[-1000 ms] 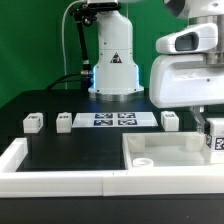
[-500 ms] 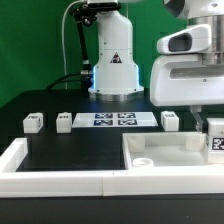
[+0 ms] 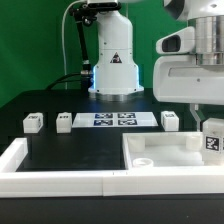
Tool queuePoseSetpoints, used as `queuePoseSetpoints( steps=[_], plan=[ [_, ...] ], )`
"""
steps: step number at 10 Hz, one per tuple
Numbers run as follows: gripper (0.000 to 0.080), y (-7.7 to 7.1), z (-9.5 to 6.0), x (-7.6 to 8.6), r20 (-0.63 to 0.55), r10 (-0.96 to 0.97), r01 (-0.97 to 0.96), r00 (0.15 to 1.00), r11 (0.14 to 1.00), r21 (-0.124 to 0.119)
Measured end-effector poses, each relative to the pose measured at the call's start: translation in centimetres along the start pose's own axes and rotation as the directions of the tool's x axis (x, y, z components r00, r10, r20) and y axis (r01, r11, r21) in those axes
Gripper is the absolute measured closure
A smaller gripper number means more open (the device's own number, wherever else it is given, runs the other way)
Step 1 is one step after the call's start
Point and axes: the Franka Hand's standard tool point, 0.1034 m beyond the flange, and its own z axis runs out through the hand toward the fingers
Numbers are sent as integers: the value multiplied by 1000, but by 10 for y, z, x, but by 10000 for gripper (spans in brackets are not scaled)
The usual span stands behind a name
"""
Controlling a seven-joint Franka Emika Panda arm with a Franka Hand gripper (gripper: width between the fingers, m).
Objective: Assemble square table
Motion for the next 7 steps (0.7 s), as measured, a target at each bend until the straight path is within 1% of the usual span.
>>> queuePoseSetpoints(
  steps=[2,3,6,7],
  plan=[
    [508,-2,0,-5,-4,196,-196,981,981,-8],
    [508,-3,0,-5,-5,269,-269,963,963,-6],
    [508,-3,0,-5,0,368,-368,930,930,0],
    [508,-3,0,-5,0,351,-351,936,936,0]
  ],
)
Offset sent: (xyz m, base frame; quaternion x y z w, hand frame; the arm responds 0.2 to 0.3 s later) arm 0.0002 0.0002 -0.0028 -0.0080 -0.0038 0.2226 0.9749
